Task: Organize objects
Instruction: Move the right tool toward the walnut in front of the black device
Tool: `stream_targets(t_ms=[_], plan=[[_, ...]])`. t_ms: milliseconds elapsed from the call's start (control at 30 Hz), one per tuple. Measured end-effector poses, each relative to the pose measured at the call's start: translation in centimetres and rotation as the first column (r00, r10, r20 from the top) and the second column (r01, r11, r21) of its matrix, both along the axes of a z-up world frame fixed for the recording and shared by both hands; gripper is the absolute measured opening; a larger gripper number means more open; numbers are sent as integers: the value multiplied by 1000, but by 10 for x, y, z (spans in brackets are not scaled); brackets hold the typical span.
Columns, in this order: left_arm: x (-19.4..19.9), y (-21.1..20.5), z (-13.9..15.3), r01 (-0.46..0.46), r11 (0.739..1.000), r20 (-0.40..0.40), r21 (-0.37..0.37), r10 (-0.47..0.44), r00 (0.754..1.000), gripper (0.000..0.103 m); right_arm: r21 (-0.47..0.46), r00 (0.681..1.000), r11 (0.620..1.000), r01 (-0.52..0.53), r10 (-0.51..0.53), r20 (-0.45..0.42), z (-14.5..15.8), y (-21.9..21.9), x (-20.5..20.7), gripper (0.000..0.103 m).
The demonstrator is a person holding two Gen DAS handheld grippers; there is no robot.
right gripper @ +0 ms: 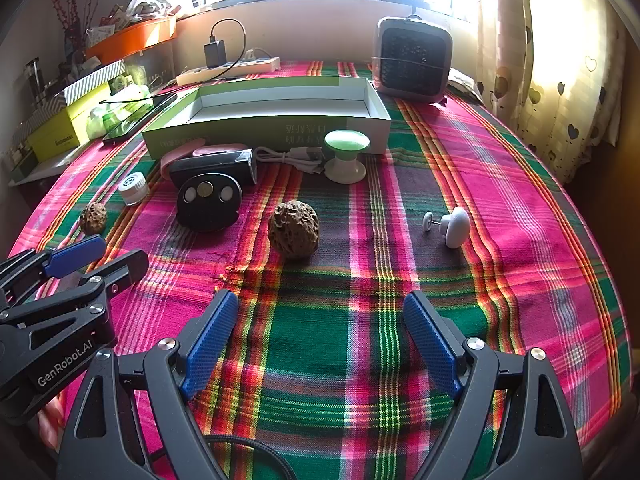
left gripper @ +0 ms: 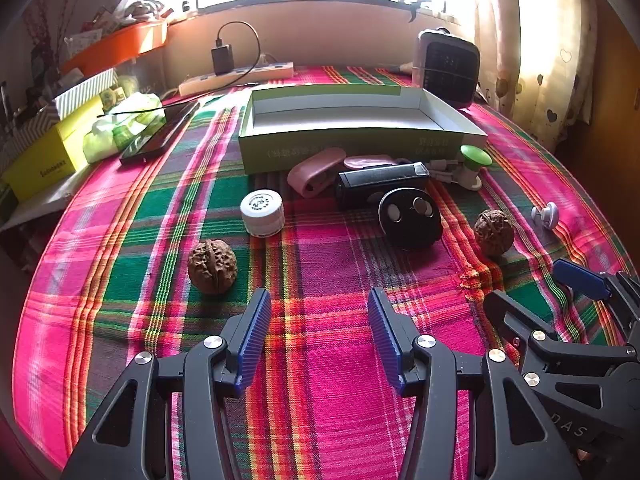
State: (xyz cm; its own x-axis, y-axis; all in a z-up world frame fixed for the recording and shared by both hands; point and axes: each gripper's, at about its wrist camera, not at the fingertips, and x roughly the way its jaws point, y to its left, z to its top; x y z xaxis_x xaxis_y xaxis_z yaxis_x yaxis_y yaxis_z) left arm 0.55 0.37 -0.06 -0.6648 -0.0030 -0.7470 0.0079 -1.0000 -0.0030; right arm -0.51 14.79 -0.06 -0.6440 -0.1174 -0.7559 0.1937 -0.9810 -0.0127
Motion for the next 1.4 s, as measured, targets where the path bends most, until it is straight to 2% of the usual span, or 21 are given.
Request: stream_targets(t_ms=[767,900,1067,1167,1400], plan=[[-2,0,1,3,1000,1,3,-3,1000,48,-3,1000,1000,-6,6,-6,2,-2,2,85],[-6,-3,0,35,999,11,1,-35,999,48,-5,1000,1000,-14,14,-5,2,-2,0,85],[-6,-10,1,62,998,23,18,-63,998,48,-7,999,999,-35,35,5,2,-2,-3,85],[-5,-18,4,68,996,21,57,-69,997,48,-10,999,999,-52,52,6,2,-3,-7,85],[-9,-40,11,20,996,-4,89,-20,1000,48,-6,998,998,-67,67,2,4,-3,-18,79]])
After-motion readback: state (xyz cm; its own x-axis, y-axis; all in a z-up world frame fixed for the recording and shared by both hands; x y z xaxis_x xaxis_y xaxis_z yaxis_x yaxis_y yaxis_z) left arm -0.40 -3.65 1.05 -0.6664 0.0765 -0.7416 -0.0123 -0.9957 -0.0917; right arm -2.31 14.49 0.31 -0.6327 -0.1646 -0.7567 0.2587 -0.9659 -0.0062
